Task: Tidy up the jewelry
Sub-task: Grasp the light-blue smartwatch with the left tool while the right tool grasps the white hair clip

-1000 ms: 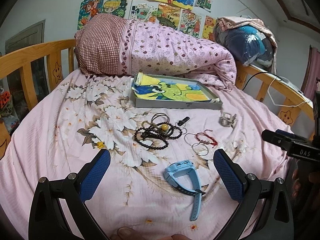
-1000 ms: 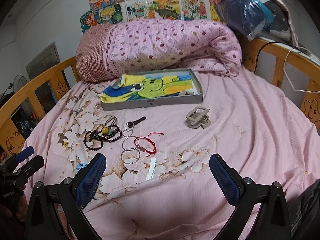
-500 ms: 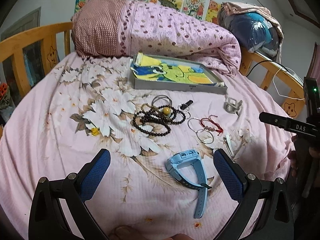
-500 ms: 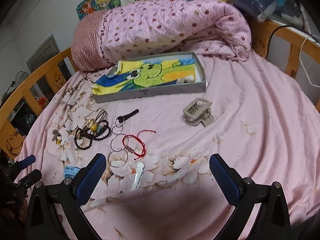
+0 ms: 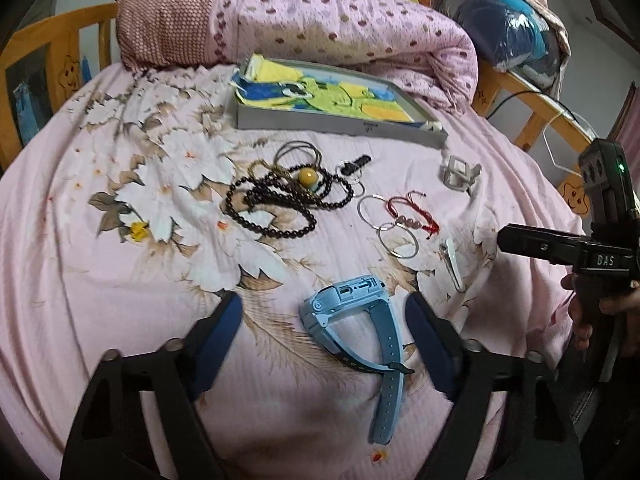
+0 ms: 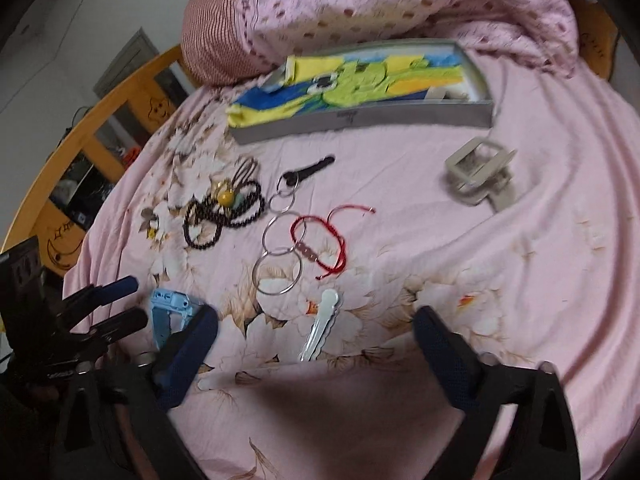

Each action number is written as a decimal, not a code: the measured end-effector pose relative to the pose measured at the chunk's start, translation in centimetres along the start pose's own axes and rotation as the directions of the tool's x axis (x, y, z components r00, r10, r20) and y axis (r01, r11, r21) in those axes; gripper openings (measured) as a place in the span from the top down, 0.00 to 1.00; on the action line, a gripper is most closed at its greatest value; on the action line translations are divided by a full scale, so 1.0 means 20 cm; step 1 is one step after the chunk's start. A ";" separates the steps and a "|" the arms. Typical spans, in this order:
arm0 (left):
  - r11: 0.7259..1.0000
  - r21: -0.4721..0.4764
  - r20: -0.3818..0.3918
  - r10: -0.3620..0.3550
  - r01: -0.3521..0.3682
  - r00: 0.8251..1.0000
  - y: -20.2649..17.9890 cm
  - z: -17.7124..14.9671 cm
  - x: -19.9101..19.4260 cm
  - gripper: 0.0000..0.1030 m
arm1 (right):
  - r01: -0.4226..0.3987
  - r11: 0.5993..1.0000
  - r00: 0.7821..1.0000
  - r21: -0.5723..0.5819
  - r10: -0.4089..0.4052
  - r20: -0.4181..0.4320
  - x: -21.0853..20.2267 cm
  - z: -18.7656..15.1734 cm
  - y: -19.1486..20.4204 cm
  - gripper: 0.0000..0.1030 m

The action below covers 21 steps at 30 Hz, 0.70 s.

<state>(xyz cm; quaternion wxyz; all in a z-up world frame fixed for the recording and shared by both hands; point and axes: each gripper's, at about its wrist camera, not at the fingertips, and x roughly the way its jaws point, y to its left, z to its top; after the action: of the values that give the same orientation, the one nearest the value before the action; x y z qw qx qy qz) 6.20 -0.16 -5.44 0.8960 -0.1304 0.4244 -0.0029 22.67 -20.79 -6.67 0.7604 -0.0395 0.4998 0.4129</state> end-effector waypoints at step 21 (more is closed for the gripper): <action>1.000 0.005 -0.153 0.023 -0.023 0.988 0.00 -0.01 0.18 0.78 | 0.080 0.994 0.994 -0.076 -0.085 -0.075 0.20 -0.02 0.03 0.86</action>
<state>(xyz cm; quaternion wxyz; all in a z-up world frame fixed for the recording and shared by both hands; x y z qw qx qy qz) 8.40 -0.64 -8.29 0.8610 -0.1235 0.4934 -0.0032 22.71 -18.23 -9.87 0.7547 -0.1040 0.5116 0.3973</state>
